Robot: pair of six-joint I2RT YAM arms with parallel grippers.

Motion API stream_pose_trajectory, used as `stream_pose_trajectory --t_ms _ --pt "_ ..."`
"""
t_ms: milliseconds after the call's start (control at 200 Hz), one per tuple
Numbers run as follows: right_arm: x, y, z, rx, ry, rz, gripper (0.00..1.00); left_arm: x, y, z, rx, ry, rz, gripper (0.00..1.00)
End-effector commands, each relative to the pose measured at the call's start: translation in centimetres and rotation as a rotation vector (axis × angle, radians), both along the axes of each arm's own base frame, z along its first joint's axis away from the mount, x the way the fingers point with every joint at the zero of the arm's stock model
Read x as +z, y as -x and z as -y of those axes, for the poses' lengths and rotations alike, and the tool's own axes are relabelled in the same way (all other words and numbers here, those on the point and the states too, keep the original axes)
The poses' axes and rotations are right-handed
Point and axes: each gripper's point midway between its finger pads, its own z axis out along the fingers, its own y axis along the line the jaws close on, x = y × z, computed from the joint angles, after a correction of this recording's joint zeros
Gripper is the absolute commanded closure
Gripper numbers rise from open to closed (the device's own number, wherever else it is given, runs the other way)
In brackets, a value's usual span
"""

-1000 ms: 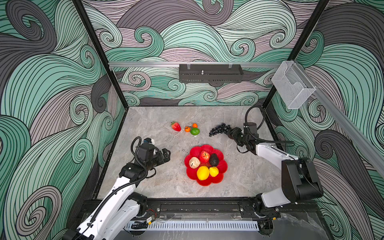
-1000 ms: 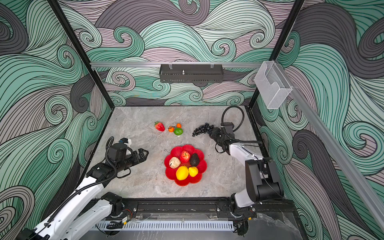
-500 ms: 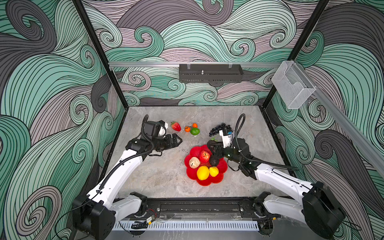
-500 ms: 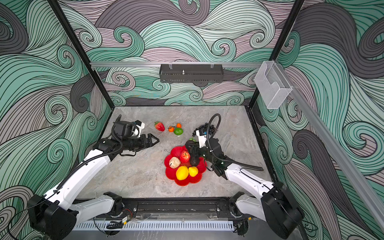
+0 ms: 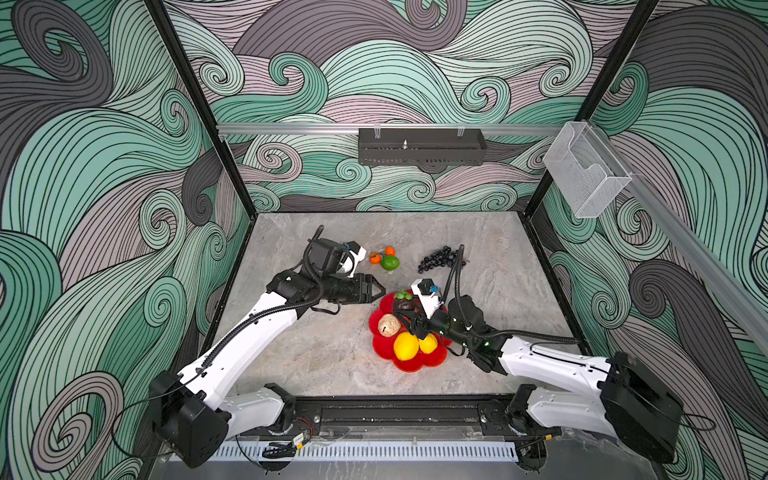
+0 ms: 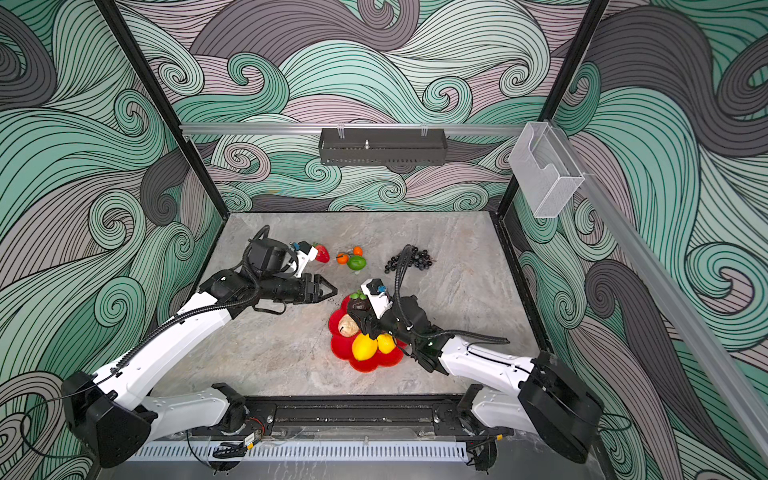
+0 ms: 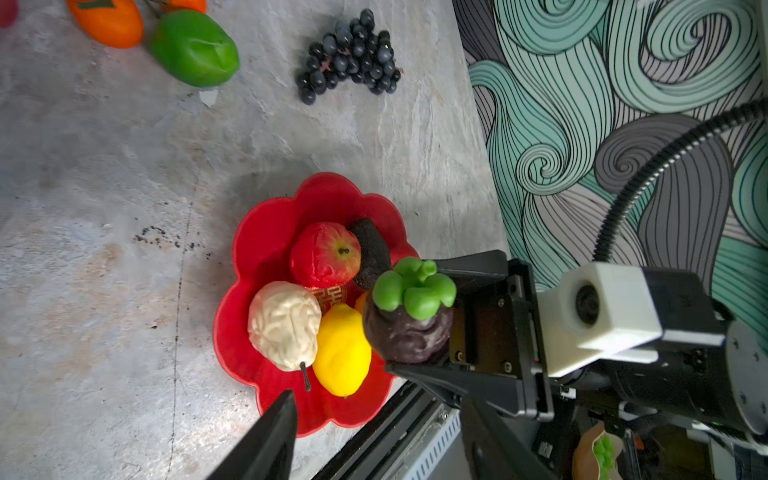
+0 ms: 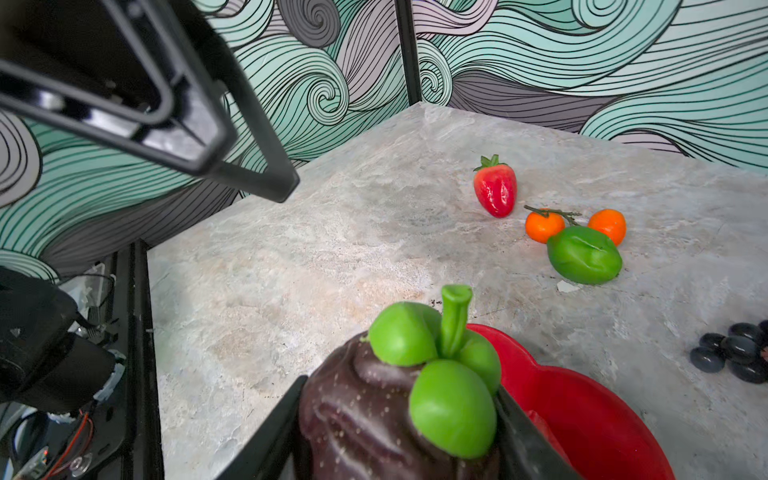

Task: Place and organize the fake fruits in the fruit bowl
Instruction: 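Lift the mangosteen toward the bowl with the right gripper while the left gripper approaches, then lower the mangosteen into the bowl beside the white pear and open the right gripper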

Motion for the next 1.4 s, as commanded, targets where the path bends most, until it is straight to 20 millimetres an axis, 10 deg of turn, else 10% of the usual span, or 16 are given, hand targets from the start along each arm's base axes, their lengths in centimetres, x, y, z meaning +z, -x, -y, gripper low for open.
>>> stream_pose_trajectory --t_ms 0,1396 --pt "0.7 0.4 -0.9 0.017 0.028 0.107 0.44 1.1 -0.2 1.1 -0.03 0.001 0.031 0.4" --pt "-0.2 2.2 -3.1 0.055 0.114 0.163 0.44 -3.7 0.6 3.7 -0.117 -0.147 -0.094 0.85"
